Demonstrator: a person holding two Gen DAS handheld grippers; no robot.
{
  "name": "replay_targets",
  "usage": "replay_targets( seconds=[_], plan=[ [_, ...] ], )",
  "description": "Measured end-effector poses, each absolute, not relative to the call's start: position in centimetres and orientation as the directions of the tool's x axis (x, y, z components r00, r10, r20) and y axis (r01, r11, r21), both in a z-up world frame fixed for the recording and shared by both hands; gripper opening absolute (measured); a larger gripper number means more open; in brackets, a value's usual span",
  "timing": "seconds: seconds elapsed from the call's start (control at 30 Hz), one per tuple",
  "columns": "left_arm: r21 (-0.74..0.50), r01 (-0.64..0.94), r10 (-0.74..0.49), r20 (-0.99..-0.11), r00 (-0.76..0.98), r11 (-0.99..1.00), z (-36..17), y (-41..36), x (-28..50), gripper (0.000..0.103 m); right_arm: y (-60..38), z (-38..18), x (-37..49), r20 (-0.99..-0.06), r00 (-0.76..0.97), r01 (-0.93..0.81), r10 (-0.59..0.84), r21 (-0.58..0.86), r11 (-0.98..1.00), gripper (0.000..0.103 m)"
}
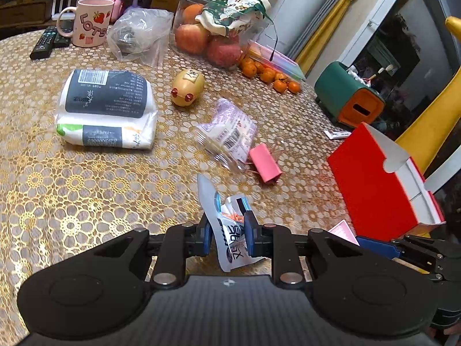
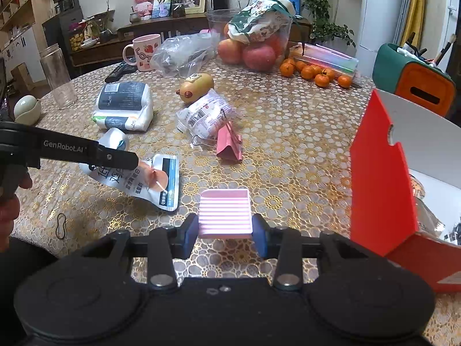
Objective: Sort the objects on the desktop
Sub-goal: 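Carry the snack pouch and pink note pad with both tools over the red box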
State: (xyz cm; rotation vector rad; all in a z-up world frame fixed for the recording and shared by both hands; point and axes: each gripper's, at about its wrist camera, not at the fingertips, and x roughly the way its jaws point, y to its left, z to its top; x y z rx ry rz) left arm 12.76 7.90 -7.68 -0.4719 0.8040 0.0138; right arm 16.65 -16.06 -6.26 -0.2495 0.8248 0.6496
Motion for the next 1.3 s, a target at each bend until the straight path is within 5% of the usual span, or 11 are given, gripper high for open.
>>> replay_targets(
  seconds=[1.3],
  plan=[
    [-0.448, 0.146, -0.420, -0.607, 0.674, 0.882, 1.6, -7.5, 15.4, 0.021, -34.3, 1.9, 17.3, -0.667, 0.637, -0.448, 0.387, 0.089, 0.889, 0.039]
  ],
)
